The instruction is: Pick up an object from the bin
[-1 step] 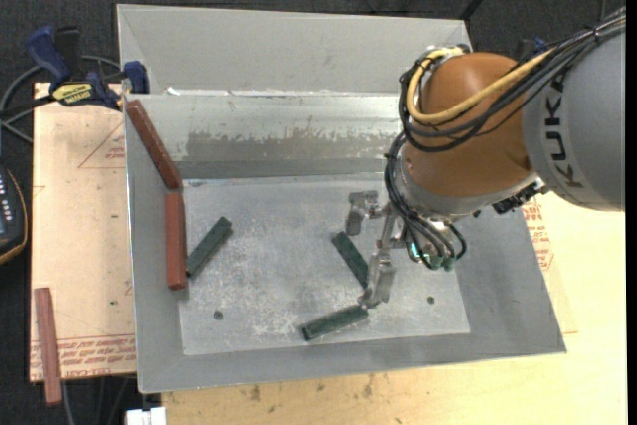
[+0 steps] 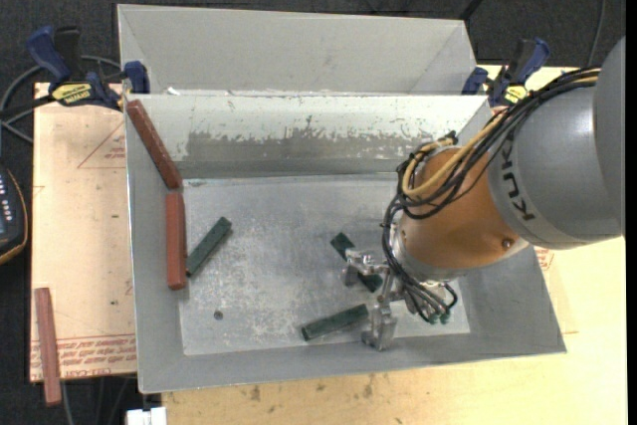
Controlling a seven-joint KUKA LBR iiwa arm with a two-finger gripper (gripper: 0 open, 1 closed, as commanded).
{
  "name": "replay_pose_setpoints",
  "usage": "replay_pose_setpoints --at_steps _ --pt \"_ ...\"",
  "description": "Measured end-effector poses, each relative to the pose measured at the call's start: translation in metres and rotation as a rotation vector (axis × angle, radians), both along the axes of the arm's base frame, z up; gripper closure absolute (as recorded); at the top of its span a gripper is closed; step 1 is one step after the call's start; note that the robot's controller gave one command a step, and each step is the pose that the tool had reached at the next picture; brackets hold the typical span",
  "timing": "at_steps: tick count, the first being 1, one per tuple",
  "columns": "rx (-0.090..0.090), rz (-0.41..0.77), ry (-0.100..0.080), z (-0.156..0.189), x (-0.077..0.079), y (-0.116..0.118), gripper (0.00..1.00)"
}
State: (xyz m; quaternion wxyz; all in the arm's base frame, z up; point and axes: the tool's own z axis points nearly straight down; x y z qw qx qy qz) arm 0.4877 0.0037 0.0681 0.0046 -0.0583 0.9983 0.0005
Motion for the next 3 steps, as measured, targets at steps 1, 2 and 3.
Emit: replay_pose_setpoints --at_steps 1,2,3 --pt "0.0 0.085 -0.006 0.004 0.003 0.042 0.0" --pt "0.0 0.08 0.006 0.002 0.0 0.041 1.0" --pt "-0.001 0.107 -0.004 0.129 0.036 0.031 1.0"
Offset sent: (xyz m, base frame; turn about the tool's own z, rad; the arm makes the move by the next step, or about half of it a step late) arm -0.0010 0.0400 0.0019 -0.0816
